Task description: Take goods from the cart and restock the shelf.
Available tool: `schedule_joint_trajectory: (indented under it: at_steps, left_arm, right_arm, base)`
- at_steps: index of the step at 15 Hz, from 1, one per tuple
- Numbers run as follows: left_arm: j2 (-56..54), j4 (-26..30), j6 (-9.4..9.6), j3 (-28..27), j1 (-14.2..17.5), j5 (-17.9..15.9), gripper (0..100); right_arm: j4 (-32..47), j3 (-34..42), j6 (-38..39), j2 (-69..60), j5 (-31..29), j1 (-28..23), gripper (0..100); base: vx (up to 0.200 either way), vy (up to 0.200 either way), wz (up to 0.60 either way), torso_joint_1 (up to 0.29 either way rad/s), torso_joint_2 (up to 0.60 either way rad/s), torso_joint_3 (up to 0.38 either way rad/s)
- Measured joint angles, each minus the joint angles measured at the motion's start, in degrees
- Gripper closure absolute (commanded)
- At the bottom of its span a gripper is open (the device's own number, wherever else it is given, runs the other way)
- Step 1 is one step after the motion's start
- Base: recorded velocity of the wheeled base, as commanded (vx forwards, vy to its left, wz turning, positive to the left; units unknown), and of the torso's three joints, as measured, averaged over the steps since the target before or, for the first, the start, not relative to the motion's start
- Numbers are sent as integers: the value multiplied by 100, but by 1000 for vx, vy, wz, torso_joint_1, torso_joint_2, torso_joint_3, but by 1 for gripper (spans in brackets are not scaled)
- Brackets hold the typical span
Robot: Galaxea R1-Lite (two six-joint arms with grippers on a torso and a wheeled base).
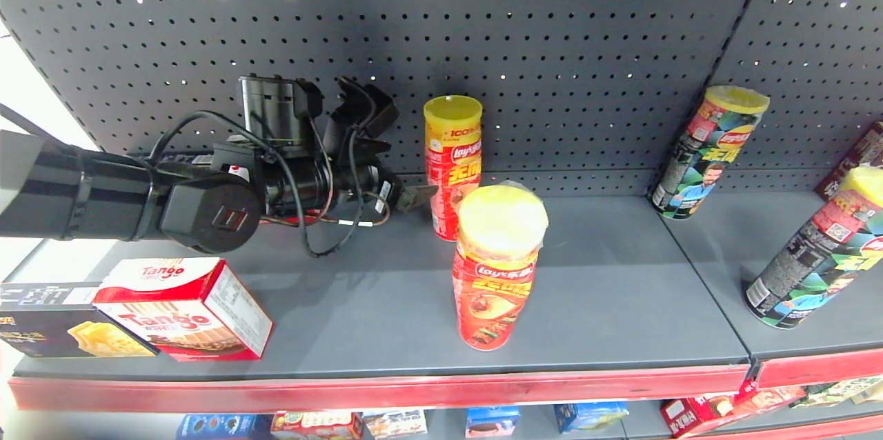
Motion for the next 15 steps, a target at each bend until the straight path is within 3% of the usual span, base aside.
schedule_joint_trajectory:
  at_steps: [3, 15]
  left_arm:
    - [52, -9, -6, -66, -2, 205, 0]
    - [218, -1, -11, -239, 90, 444, 0]
  right_arm:
    - [0, 0, 0, 0, 0, 0, 0]
    - [0, 0, 0, 0, 0, 0, 0]
  base:
    - [0, 0, 0, 0, 0, 0]
    - [0, 0, 0, 0, 0, 0]
